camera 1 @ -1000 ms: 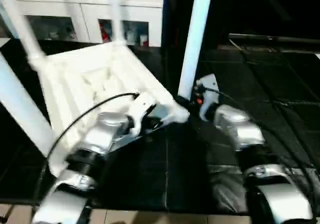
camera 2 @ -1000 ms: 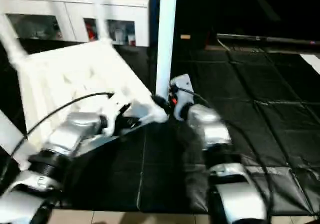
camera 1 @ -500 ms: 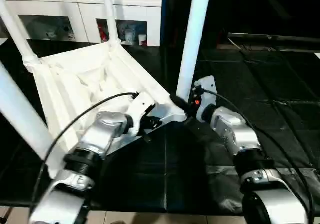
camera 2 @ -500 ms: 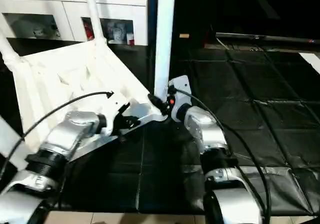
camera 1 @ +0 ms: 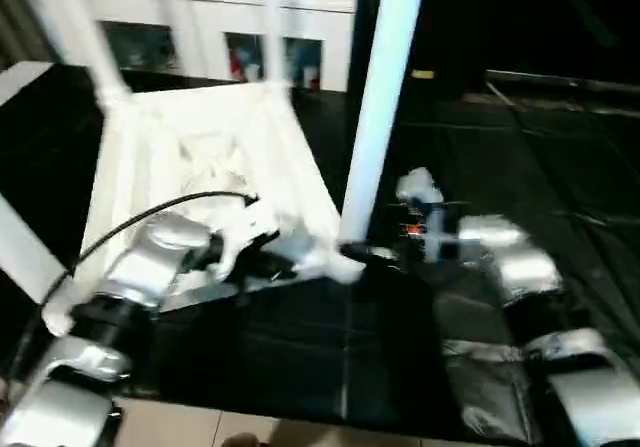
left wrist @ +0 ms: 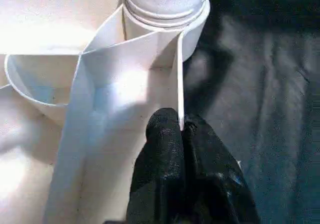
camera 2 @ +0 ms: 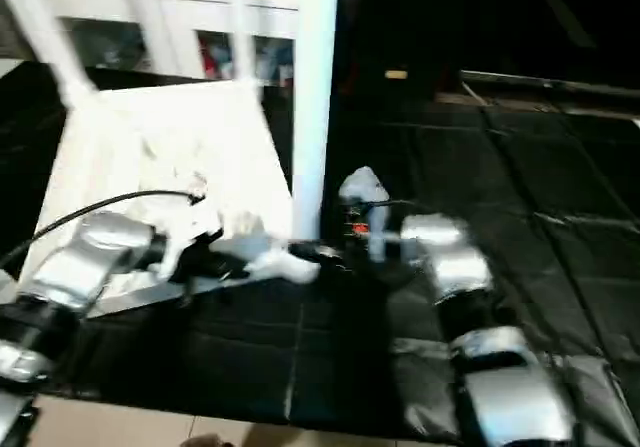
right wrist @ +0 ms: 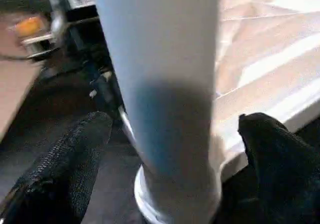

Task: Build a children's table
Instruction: Rotate leg to tighten

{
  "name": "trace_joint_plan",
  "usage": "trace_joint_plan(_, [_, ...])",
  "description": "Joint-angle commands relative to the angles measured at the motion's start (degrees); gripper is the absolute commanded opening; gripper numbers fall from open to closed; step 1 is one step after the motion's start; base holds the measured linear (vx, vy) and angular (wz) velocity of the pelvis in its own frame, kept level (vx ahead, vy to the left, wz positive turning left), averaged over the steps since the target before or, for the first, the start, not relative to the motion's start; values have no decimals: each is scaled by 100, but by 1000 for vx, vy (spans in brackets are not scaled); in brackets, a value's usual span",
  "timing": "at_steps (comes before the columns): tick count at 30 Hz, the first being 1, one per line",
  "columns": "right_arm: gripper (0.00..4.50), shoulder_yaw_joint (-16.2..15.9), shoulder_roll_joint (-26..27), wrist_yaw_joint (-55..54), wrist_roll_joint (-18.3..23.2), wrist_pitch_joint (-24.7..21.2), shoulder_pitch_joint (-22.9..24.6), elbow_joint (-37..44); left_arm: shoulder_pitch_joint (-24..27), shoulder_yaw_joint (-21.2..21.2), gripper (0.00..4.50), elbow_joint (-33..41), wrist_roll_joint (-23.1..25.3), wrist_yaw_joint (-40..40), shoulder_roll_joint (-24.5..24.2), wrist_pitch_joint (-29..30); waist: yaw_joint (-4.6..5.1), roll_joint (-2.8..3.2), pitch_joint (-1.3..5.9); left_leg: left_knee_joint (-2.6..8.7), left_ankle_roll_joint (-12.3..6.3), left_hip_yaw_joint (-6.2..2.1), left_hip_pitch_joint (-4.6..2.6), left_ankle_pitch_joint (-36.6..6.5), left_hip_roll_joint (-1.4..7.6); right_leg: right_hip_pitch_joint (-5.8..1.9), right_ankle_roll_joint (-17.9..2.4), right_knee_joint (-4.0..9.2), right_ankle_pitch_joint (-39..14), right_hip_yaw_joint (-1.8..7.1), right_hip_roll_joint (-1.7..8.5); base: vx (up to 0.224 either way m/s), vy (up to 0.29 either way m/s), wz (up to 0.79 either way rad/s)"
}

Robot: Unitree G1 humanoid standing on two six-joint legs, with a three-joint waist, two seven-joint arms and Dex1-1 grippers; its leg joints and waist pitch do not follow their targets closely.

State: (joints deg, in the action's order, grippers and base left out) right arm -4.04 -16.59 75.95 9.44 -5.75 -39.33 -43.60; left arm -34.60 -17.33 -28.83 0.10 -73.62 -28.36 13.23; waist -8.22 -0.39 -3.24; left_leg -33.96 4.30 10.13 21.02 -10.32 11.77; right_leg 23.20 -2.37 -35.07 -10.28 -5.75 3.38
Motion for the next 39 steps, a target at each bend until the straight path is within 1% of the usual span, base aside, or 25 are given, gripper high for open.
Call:
trace_joint_plan(1, [446,-112,-51,364,90,23,-160,-75,-46,-210,0,125,19,-357,5,-222,30,38,423,352,-324,-45,-82,-848,231,-332,-1166,367,-971,356,542,0,0,0])
trace_joint_plan(5, [446,-191,-65,803,150,-39,-197,-139,-9,-308,0,137,47,-592,-141,-369,15,47,422,357,-272,-50,-95,-928,239,-319,-1153,384,-1120,353,546,0,0,0])
trace_joint_plan(6, [428,-200,-51,880,175,-79,-199,-156,-5,-307,0,138,43,-612,-159,-379,10,50,421,360,-260,-53,-101,-963,242,-319,-1162,382,-1142,353,542,0,0,0])
trace_joint_plan(8, [428,-206,-22,940,187,-81,-215,-215,-13,-309,0,129,44,-650,-180,-406,3,52,427,359,-250,-55,-91,-942,241,-324,-1169,376,-1103,352,545,0,0,0])
trace_joint_plan(9, [406,-208,-7,962,187,-66,-226,-253,-18,-310,0,117,44,-672,-188,-426,3,50,426,360,-245,-57,-88,-934,240,-326,-1171,374,-1100,351,547,0,0,0])
trace_joint_plan(11, [400,-228,28,996,152,13,-251,-372,-29,-326,0,115,35,-745,-208,-457,2,52,432,359,-235,-58,-86,-905,236,-329,-1178,369,-1080,349,547,0,0,0])
trace_joint_plan(12, [387,-248,47,1026,123,85,-263,-448,-36,-343,0,116,33,-792,-223,-475,0,50,437,353,-236,-56,-82,-879,233,-331,-1198,363,-1044,350,550,0,0,0])
trace_joint_plan(14, [378,-242,58,1020,109,124,-278,-492,-45,-353,0,100,33,-809,-229,-495,2,62,436,353,-233,-58,-77,-874,236,-331,-1205,364,-1036,347,550,0,0,0])
trace_joint_plan(17, [350,-248,69,1059,88,162,-333,-602,-84,-376,0,26,75,-791,-236,-555,0,63,440,350,-233,-56,-86,-895,237,-327,-1227,361,-997,346,549,0,0,0])
trace_joint_plan(19, [345,-259,67,1107,86,180,-357,-642,-99,-383,0,-9,90,-787,-236,-585,6,58,437,355,-227,-59,-82,-906,239,-332,-1228,353,-1010,345,541,0,0,0])
trace_joint_plan(21, [317,-262,65,1129,91,182,-365,-656,-104,-381,0,-20,91,-780,-232,-595,7,54,434,355,-234,-57,-88,-925,239,-328,-1225,358,-1033,347,543,0,0,0])
trace_joint_plan(22, [308,-266,66,1144,95,180,-367,-659,-104,-370,0,-20,81,-770,-226,-584,7,45,434,356,-233,-56,-89,-924,240,-329,-1222,362,-1061,347,546,0,0,0])
trace_joint_plan(24, [288,-278,74,1158,104,192,-373,-685,-102,-335,0,-29,60,-728,-204,-546,1,45,434,354,-236,-56,-90,-903,241,-327,-1206,360,-1088,349,548,0,0,0])
trace_joint_plan(25, [288,-279,76,1157,105,195,-374,-691,-103,-331,0,-33,59,-722,-200,-540,4,36,434,355,-238,-54,-87,-890,242,-328,-1206,360,-1080,350,549,0,0,0])
trace_joint_plan(29, [247,-246,117,1124,149,171,-323,-673,-77,-250,0,-27,10,-611,-159,-361,2,39,432,353,-243,-53,-84,-885,238,-328,-1181,365,-1132,350,551,0,0,0])
trace_joint_plan(30, [247,-200,155,999,184,101,-285,-630,-69,-204,0,-20,-8,-508,-115,-269,6,34,431,354,-238,-52,-85,-884,240,-328,-1182,362,-1134,350,550,0,0,0])
trace_joint_plan(31, [235,-197,163,969,185,90,-275,-620,-69,-196,0,-20,-9,-483,-106,-248,0,26,430,353,-240,-51,-89,-867,241,-322,-1183,364,-1145,352,552,0,0,0])
trace_joint_plan(32, [235,-186,268,504,130,-13,-136,-475,-91,-67,0,-49,2,-53,51,-32,5,34,427,355,-228,-51,-86,-853,242,-322,-1172,364,-1155,355,550,0,0,0])
trace_joint_plan(33, [223,-196,356,87,40,-71,-29,-368,-121,38,0,-77,8,295,192,121,8,35,416,361,-219,-47,-94,-875,246,-310,-1168,373,-1178,356,545,0,0,0])
trace_joint_plan(34, [215,-195,382,-26,18,-89,-4,-344,-127,64,0,-79,3,372,228,172,9,30,394,374,-146,-49,-126,-1014,254,-284,-1119,406,-1353,360,550,0,0,0])
trace_joint_plan(35, [215,-187,430,-222,-21,-119,33,-314,-139,109,0,-82,-11,495,292,263,23,16,395,379,-96,-66,-111,-1110,222,-321,-1064,427,-1640,344,568,0,0,0])
trace_joint_plan(36, [208,-126,565,-633,-41,-227,107,-252,-161,210,0,-83,-44,766,439,413,38,30,388,384,-71,-71,-101,-1159,213,-325,-950,457,-1889,341,574,0,0,0])
trace_joint_plan(37, [204,-126,565,-633,-41,-227,107,-252,-161,210,0,-83,-44,766,439,413,54,27,369,392,-53,-66,-115,-1211,220,-303,-905,477,-1979,349,558,0,0,0])
trace_joint_plan(38, [201,-53,766,-1188,-67,-376,199,-192,-197,320,0,-80,-86,1107,660,629,69,11,366,396,-32,-77,-122,-1291,201,-317,-830,506,-2203,345,578,0,0,0])
trace_joint_plan(39, [200,-6,910,-1563,-87,-458,257,-161,-222,390,0,-81,-106,1348,816,753,94,39,342,415,30,-84,-136,-1364,198,-297,-761,539,-2380,342,576,0,0,0])
